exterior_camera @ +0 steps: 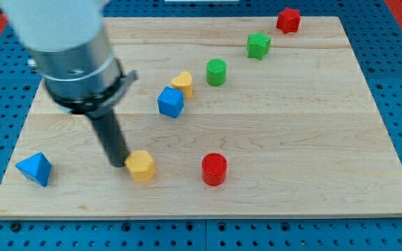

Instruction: Push the yellow hexagon into the red circle

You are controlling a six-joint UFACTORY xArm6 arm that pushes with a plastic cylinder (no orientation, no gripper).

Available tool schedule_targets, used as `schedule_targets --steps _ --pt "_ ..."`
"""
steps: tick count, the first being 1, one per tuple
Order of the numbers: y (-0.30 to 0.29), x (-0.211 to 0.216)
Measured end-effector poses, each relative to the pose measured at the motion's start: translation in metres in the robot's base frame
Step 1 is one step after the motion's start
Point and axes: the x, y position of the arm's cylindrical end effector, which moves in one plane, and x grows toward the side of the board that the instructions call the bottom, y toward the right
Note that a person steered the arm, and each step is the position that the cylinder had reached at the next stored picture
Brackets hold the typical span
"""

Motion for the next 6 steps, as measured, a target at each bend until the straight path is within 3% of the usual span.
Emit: schedule_targets --steps 1,3,5,6 --pt "0.043 0.000" --pt "0.003 0.054" --pt "0.083 0.030" --pt "0.036 0.029"
